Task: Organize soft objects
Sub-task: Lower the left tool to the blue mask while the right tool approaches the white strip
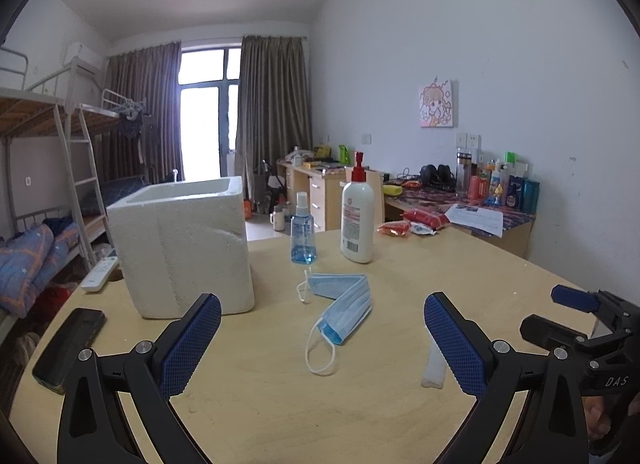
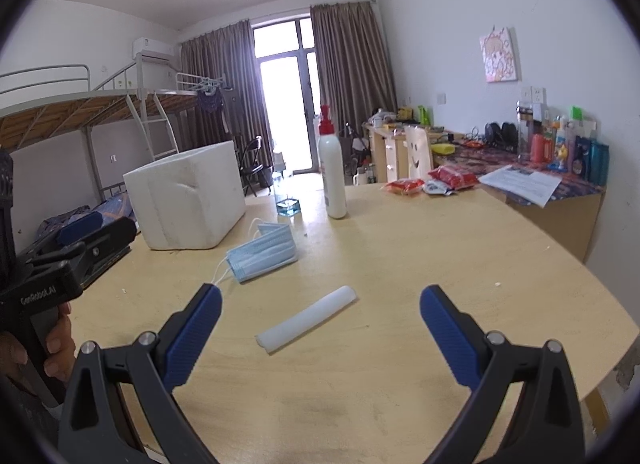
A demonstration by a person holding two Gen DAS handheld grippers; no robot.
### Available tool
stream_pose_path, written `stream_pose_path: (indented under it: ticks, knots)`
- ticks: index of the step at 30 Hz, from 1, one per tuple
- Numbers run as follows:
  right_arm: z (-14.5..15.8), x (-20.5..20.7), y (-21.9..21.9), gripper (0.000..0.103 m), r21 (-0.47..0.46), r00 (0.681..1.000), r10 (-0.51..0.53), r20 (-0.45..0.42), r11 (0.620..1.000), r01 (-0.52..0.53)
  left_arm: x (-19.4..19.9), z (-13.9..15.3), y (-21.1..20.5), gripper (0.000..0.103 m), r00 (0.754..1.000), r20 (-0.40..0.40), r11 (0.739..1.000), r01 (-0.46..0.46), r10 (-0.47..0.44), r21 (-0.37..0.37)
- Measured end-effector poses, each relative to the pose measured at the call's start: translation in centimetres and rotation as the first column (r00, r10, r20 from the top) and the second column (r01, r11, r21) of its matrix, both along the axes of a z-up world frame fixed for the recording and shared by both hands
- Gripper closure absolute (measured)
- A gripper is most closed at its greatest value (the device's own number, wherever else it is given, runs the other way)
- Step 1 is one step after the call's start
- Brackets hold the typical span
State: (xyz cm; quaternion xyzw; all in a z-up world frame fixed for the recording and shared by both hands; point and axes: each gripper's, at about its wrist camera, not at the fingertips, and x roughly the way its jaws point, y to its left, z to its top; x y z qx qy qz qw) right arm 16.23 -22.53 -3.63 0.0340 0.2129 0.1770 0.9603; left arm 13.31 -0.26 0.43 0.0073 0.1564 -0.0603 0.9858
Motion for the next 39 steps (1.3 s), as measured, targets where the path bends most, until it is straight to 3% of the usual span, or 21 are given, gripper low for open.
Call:
stream_pose_path:
  ticks: [10, 24, 39]
  knots:
    - [-0.9, 2.3, 0.5, 0.002, 0.011, 0.996, 0.028, -0.084, 1.000, -0.027, 3.1, -0.6, 0.2, 0.001, 0.996, -0.086, 1.000, 0.006, -0.007, -0.020]
    - [-1.3, 4.3, 1.1, 0.002, -0.014, 0.991, 0.050, -0.120, 0.999, -0.052, 6.3, -1.2, -0.6, 0.001, 0.985, -0.173, 1.000, 0.025, -0.023, 0.008]
    - [-2.0, 6.2, 1.6, 0.002, -0.040, 0.982, 0.066, -0.177, 0.996, -0.074, 11.8, -3.0, -2.0, 0.005, 0.935, -0.344, 0.996, 0.087, -0.089, -0.022]
